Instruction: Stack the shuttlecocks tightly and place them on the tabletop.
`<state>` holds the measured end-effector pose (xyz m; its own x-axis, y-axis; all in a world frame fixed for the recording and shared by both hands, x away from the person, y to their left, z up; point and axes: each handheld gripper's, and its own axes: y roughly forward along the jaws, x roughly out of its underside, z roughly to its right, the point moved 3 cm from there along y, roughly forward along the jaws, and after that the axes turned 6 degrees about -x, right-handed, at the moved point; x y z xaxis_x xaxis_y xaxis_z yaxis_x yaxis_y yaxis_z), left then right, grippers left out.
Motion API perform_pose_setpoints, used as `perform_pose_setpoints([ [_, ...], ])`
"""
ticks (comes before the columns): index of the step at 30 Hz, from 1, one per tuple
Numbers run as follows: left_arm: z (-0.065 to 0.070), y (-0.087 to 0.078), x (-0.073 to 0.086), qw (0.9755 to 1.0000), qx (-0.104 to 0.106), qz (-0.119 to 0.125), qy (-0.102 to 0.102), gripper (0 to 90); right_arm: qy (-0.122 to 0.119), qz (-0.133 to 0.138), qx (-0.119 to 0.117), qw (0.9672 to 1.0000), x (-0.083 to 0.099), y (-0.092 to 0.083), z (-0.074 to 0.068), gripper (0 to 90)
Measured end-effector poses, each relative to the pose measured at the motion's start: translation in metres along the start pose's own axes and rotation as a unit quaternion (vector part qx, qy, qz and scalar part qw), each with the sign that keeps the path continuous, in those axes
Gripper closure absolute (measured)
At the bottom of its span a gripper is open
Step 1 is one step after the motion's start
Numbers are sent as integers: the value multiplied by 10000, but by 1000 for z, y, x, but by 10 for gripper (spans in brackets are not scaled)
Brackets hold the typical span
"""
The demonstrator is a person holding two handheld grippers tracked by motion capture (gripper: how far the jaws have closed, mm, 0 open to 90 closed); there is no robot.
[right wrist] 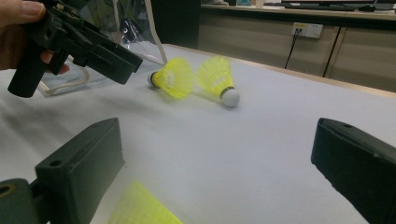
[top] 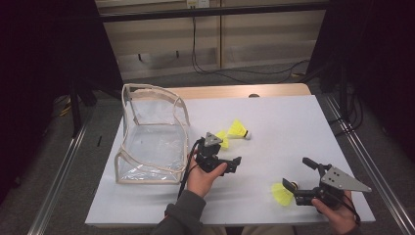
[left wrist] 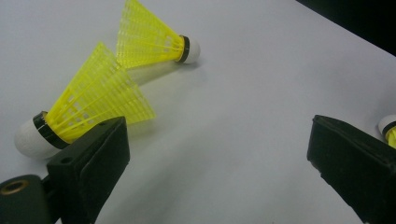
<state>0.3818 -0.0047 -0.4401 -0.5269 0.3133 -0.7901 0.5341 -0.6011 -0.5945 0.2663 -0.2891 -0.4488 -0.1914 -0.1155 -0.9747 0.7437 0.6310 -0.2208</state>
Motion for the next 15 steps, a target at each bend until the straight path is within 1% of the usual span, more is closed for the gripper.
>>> perform_pose_setpoints([
  [1,0,0,1,10000,7,0,38,56,8,6,-6,10000,0,0,0,16],
  [3,0,0,3,10000,-6,-70,45,54,3,6,-10,10000,0,1,1,16],
  [7,-1,-1,7,10000,43,-13,79,53,19,-3,-5,10000,0,1,1,15],
  [9,-2,-3,8,10000,24,-33,51,51,20,-17,-2,10000,0,1,1,15],
  [10,-1,-2,9,10000,55,-1,18,51,14,-12,-10,10000,0,1,1,16],
  [11,-1,-3,10,10000,58,-44,58,51,7,-10,-14,10000,-1,1,1,15],
  [13,0,-4,11,9999,127,-41,47,51,9,0,-44,10000,-1,2,0,15],
  [15,1,-5,12,9999,139,-42,77,51,16,1,-47,10000,-1,2,0,15],
])
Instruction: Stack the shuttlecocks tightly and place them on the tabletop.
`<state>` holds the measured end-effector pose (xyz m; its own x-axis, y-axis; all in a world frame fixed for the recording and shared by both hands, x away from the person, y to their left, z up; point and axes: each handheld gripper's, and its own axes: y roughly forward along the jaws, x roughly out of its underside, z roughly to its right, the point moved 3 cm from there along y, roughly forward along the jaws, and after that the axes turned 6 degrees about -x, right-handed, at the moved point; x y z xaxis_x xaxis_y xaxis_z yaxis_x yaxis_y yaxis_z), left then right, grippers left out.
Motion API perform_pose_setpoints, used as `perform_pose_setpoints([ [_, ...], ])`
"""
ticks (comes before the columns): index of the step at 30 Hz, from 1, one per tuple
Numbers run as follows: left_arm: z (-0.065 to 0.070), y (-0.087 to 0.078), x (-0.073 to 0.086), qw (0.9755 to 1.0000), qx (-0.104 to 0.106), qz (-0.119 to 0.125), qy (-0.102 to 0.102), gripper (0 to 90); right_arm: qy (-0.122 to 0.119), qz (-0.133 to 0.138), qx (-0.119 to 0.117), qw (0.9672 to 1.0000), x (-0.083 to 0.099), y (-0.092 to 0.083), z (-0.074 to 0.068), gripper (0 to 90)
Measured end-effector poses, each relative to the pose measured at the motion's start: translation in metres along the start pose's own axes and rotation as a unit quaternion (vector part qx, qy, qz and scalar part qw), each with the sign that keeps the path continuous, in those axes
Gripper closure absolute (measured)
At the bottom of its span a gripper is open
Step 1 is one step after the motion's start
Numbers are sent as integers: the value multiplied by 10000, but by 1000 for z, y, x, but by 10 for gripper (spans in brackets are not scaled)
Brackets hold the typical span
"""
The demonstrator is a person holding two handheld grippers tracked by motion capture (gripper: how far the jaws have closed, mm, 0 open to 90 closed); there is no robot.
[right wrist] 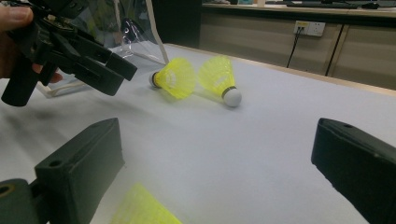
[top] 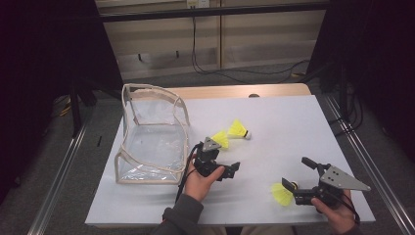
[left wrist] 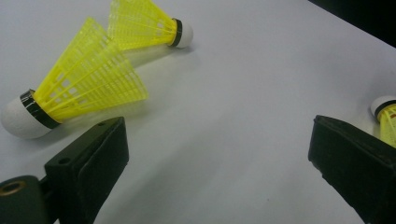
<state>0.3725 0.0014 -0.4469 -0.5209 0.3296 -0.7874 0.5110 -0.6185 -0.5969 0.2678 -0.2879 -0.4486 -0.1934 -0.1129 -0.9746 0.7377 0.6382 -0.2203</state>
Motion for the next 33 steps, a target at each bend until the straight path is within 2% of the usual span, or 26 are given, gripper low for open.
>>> perform_pose_setpoints([
  [9,4,-3,6,9998,95,-122,118,51,33,-12,20,10000,0,0,0,16],
  [19,11,-6,13,9992,361,-134,65,51,24,-11,15,10000,0,0,0,16],
  [21,12,-7,13,9989,426,-147,111,51,23,-10,25,10000,0,0,0,15],
  [30,16,-12,20,9981,555,-221,162,51,27,-26,17,10000,0,0,0,16],
  [33,17,-13,20,9980,593,-179,160,51,9,-20,-1,10000,0,0,0,17],
])
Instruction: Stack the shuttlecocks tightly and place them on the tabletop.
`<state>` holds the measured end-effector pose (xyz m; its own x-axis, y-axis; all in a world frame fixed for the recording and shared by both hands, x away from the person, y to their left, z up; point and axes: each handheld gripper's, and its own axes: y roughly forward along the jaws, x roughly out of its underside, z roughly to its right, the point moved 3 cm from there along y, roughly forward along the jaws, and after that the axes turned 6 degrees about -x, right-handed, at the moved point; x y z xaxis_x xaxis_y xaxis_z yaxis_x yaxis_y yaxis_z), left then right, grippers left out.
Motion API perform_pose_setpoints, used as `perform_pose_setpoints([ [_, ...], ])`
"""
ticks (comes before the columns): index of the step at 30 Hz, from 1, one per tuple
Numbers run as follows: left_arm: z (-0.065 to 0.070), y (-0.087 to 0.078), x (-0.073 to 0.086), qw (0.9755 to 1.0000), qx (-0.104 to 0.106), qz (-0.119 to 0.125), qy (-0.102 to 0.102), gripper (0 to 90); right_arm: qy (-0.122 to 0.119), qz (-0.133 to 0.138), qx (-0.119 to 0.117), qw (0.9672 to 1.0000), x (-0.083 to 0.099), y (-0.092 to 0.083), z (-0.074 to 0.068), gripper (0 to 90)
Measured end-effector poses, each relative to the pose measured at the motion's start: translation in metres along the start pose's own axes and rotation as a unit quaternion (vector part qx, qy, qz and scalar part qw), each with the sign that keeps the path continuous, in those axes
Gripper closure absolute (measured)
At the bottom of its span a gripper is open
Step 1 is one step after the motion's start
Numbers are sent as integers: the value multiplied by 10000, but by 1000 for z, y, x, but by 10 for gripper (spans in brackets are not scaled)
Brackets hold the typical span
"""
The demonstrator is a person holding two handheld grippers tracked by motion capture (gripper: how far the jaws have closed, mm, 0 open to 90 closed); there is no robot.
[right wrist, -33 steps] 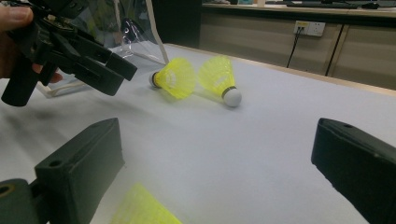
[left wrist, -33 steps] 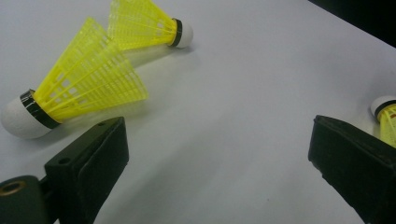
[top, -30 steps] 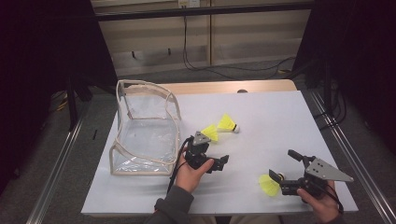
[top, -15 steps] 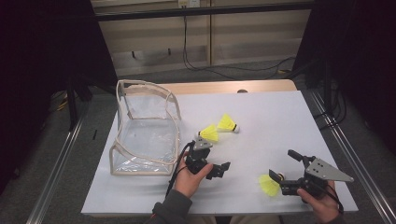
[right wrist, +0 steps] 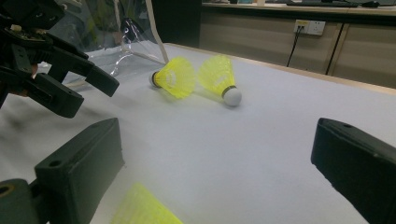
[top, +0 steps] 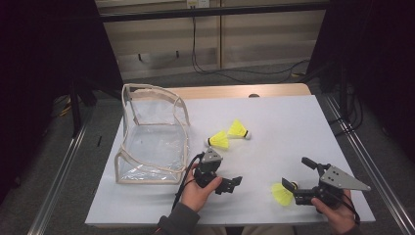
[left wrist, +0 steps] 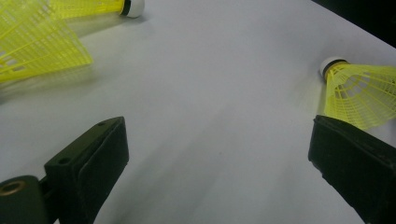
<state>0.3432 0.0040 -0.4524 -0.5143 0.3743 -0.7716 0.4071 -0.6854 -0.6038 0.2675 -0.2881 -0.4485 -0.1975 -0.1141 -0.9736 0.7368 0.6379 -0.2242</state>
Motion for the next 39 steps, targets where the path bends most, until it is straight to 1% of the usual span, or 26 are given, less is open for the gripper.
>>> perform_pose_setpoints([
  [2,0,0,1,10000,29,-7,14,51,4,-2,4,10000,0,0,0,17],
  [3,0,-1,2,10000,45,-41,9,51,9,-3,3,10000,0,0,0,17],
  [4,1,-1,3,10000,58,-22,-18,51,2,4,1,10000,0,0,0,17],
  [6,2,-1,6,9999,59,-91,21,50,2,4,9,10000,0,0,0,17],
  [7,2,-2,7,9999,94,-87,55,50,8,-11,26,10000,0,0,0,16],
  [9,3,-3,8,9999,116,-49,60,51,25,-12,29,10000,0,0,0,17],
  [10,2,-4,8,9999,120,-81,88,50,24,-11,30,10000,0,0,0,16],
  [11,2,-5,8,9999,131,-63,80,50,22,-9,22,10000,0,0,0,16],
  [12,1,-5,9,9999,99,-48,65,49,16,-6,13,10000,0,0,0,16],
  [13,1,-6,9,9999,117,-76,67,49,13,-5,11,10000,0,0,0,16],
  [15,1,-6,10,9999,111,-53,52,49,17,6,-4,10000,0,0,0,17],
  [16,0,-6,11,9999,128,-63,7,49,14,6,0,10000,0,0,0,16],
  [17,0,-7,12,9999,131,-59,32,49,19,0,-1,10000,0,0,0,17],
  [20,-1,-9,13,9999,160,-58,-1,49,22,-4,4,10000,0,0,0,16],
  [22,-1,-10,14,9999,146,-80,47,49,30,-9,4,10000,0,0,0,16],
  [26,-2,-13,16,9998,194,-60,31,49,32,-11,-4,10000,0,0,0,16],
  [28,-3,-14,18,9998,174,-80,26,49,32,-6,-10,10000,0,0,0,15],
  [29,-3,-14,18,9998,184,-87,65,49,25,-7,-10,10000,0,0,0,15],
  [33,-4,-17,19,9998,204,-54,60,49,24,-8,-14,10000,0,0,0,15],
  [36,-5,-20,20,9996,239,-46,109,49,24,2,-12,10000,0,0,0,15],
  [37,-5,-21,20,9996,261,-33,64,49,27,0,-10,10000,0,0,0,15],
  [39,-6,-22,21,9996,261,-50,104,49,24,-9,-13,10000,0,0,0,15],
])
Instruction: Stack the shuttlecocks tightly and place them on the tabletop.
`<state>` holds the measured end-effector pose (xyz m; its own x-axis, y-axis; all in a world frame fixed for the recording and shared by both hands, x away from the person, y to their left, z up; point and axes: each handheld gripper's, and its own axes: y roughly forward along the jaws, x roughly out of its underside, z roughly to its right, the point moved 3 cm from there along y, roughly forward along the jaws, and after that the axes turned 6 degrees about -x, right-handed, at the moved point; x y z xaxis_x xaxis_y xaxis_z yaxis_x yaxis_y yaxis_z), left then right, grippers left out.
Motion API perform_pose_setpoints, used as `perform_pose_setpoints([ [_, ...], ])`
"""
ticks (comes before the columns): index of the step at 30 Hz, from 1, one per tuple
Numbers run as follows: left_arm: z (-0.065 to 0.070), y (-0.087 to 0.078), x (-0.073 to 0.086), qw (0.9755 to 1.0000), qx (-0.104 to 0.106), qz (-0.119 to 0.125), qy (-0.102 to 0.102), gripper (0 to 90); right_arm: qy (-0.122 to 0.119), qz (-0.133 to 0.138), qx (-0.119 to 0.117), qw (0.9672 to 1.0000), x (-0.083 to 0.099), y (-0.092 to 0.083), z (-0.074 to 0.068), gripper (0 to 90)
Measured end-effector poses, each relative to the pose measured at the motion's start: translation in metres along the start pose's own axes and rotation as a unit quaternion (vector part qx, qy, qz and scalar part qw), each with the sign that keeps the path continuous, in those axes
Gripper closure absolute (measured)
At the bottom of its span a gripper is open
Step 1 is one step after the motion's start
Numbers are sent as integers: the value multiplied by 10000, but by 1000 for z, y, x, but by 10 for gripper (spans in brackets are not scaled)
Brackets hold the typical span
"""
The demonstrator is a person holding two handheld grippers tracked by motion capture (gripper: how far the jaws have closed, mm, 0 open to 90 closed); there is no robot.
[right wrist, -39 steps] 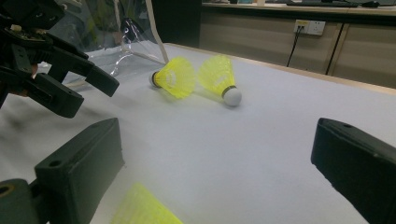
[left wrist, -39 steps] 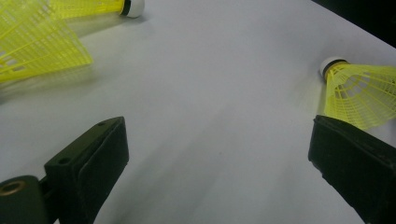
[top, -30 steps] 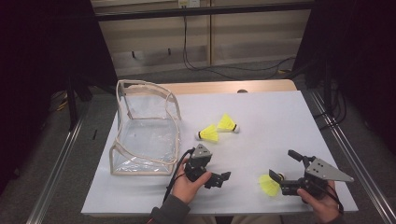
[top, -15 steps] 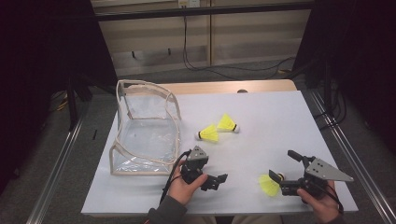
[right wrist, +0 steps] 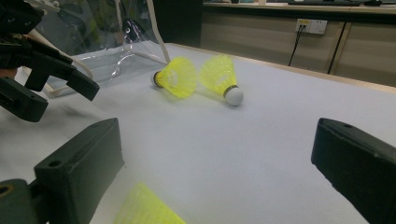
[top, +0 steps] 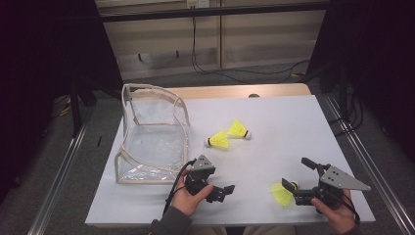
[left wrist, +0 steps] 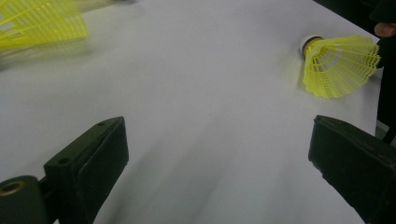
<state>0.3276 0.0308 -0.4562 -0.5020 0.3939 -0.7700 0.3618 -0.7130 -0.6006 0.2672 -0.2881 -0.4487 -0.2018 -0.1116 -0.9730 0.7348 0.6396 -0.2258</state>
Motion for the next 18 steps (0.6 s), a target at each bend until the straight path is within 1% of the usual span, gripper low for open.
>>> perform_pose_setpoints([
  [3,-2,-2,2,10000,-24,-2,-14,49,3,-7,4,10000,0,0,0,15],
  [8,-2,-6,5,9999,73,-57,121,49,14,1,-11,10000,0,1,0,16],
  [12,-1,-8,6,9999,111,-9,126,49,26,11,-18,10000,0,0,-1,15],
  [16,-1,-11,6,9998,84,-3,159,49,21,13,-25,10000,-1,1,-1,16],
  [18,0,-12,6,9999,69,26,144,47,12,8,-17,10000,-1,0,-1,16],
])
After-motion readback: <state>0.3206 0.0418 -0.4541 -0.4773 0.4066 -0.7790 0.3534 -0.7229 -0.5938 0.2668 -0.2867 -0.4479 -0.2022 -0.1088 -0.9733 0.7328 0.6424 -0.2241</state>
